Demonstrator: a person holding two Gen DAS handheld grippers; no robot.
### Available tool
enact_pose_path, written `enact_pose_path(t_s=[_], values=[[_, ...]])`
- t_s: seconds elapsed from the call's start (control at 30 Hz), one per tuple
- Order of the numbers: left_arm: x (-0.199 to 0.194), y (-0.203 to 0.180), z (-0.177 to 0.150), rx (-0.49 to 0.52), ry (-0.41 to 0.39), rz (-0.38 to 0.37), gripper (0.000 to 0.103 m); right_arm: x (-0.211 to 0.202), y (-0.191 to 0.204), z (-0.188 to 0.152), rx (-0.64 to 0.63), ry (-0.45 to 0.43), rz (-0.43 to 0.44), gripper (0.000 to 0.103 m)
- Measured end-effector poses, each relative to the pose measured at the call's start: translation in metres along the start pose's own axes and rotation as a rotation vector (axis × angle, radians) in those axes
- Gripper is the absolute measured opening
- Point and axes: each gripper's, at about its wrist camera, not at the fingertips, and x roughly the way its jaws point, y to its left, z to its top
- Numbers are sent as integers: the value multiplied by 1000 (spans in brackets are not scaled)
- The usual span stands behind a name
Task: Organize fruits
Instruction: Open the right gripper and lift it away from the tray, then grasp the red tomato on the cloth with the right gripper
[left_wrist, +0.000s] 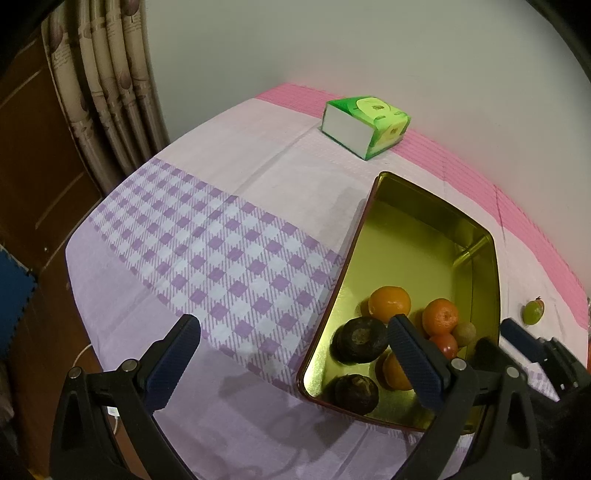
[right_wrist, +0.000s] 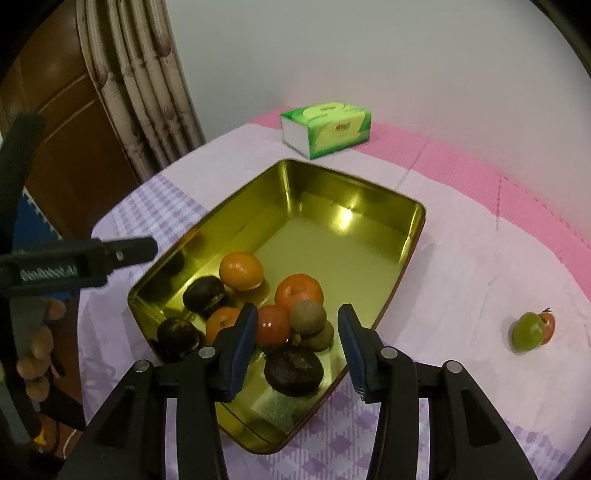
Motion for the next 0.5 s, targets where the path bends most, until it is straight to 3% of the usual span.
enact_pose_path(t_s=[0.23, 0.5], values=[[1, 0, 0, -3, 8, 3, 100, -20, -24, 5, 57, -50, -32, 47], [3, 0, -2, -2, 11, 4, 100, -45, -102, -10, 184, -83, -193, 47]])
